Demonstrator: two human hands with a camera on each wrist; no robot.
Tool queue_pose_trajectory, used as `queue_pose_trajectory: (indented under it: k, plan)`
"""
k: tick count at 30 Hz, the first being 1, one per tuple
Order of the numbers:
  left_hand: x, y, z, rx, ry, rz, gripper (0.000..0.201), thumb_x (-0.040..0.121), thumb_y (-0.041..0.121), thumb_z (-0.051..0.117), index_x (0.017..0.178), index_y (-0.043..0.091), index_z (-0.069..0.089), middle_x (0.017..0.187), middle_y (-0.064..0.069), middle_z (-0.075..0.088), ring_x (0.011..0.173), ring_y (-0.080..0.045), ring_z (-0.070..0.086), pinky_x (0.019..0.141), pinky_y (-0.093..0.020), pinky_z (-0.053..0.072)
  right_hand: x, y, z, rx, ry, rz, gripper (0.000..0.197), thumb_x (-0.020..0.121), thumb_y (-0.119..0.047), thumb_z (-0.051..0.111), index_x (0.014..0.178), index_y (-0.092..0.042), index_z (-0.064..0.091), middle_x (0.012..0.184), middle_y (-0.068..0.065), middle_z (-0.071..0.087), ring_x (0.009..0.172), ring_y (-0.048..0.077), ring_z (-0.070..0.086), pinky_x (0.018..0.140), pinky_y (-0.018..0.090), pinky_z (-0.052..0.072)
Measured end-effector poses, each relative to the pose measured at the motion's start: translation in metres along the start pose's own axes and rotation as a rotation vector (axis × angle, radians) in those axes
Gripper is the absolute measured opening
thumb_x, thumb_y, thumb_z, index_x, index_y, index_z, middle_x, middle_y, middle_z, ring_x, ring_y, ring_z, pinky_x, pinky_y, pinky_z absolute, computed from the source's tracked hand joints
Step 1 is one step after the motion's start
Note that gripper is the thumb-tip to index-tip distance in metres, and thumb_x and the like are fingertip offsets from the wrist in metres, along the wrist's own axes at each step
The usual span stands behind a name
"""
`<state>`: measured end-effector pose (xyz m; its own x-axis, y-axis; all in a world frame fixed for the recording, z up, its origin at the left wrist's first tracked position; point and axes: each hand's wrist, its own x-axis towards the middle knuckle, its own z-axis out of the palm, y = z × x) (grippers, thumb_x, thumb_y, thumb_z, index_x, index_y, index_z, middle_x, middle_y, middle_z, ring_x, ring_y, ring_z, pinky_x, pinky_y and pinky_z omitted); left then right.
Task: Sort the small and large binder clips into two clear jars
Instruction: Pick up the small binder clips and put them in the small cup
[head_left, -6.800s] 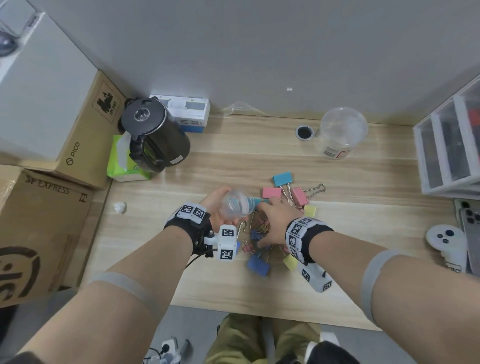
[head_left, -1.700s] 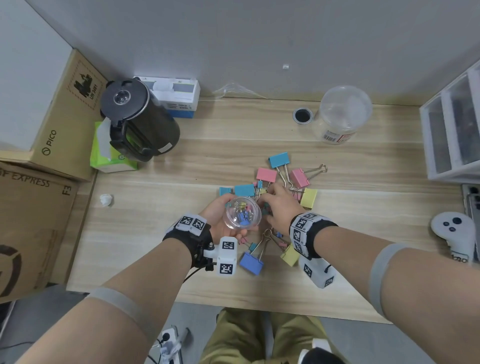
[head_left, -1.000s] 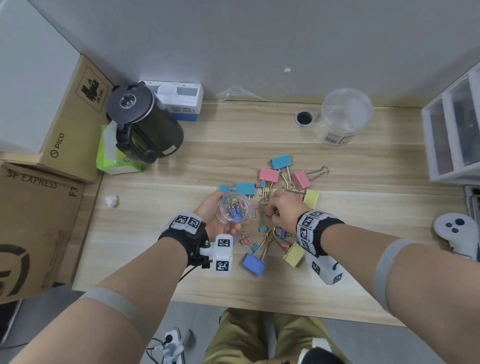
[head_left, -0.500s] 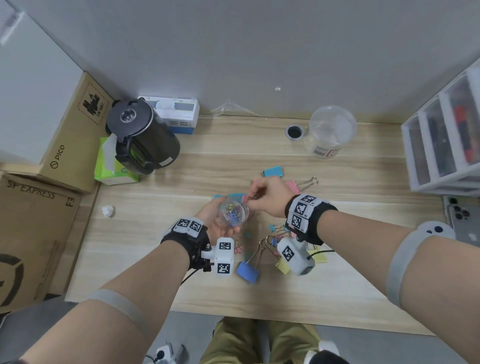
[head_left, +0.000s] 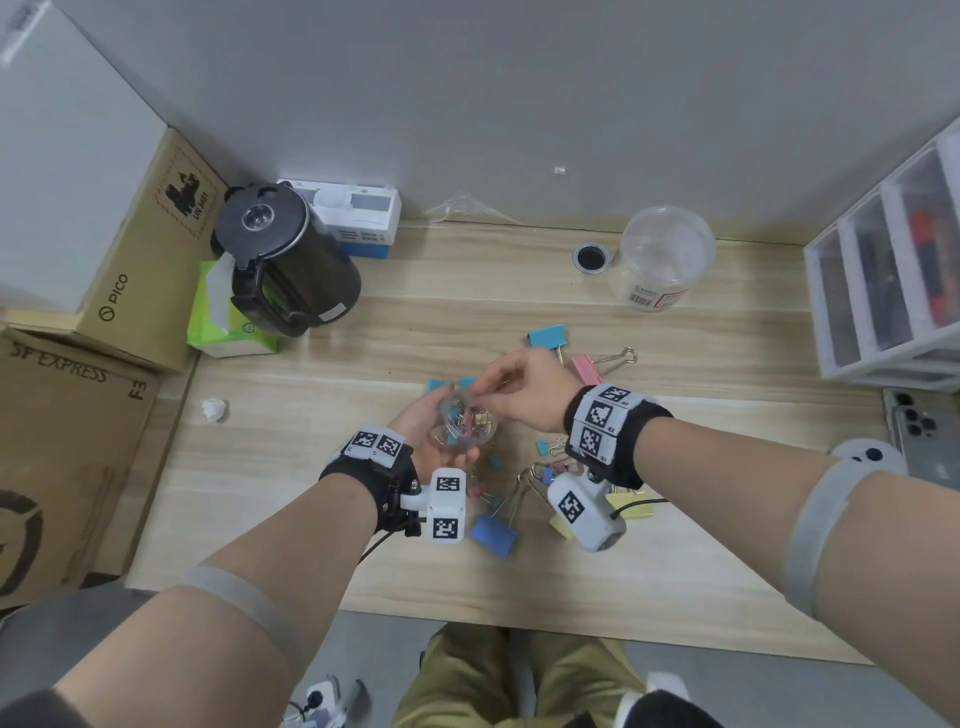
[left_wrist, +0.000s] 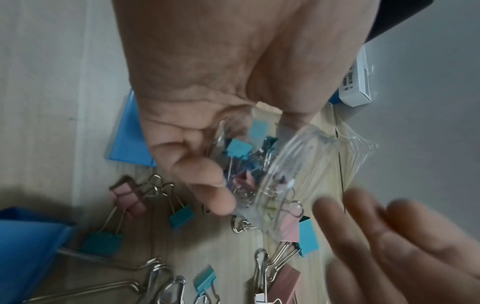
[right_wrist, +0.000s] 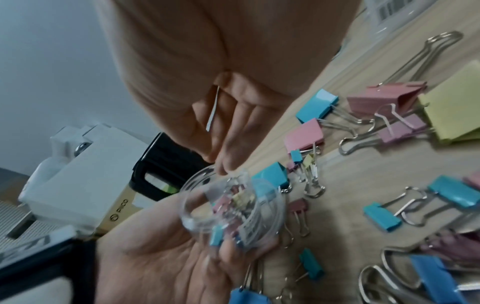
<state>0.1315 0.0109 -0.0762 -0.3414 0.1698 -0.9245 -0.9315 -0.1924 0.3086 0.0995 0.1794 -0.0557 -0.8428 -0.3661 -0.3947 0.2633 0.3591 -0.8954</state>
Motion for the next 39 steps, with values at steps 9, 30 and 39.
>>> queue_pose_trajectory:
  k: [9,30,39]
  plan:
    - [-0.007,-0.012,-0.014,0.119,-0.070,-0.008,0.048,0.100,0.039,0.045,0.133,0.006,0.055,0.101,-0.022,0.067,0.050,-0.025,0.060,0.038,-0.026,0.047,-0.026,0.047,-0.038,-0.751,-0.231,0.172,0.019,0.074,-0.021,0.077,0.088,-0.024,0.064,0.088,-0.009,0.068,0.082,0.011,0.067,0.072,0.023,0.056]
    - [-0.002,-0.030,-0.013,0.215,-0.122,-0.115,0.052,0.096,0.046,0.045,0.124,0.004,0.059,0.090,-0.022,0.068,0.056,-0.024,0.056,0.040,-0.023,0.047,-0.047,0.083,-0.015,-0.908,-0.217,0.017,0.013,0.084,-0.011,0.064,0.091,-0.013,0.074,0.102,0.002,0.064,0.096,0.021,0.060,0.081,0.029,0.050]
    - [-0.006,-0.024,-0.006,0.199,-0.076,-0.052,0.050,0.098,0.043,0.044,0.126,0.003,0.058,0.096,-0.022,0.063,0.053,-0.023,0.058,0.043,-0.024,0.049,-0.038,0.058,-0.034,-0.540,-0.047,0.138,0.007,0.076,-0.014,0.080,0.077,-0.017,0.074,0.076,-0.007,0.069,0.070,0.006,0.062,0.064,0.015,0.046]
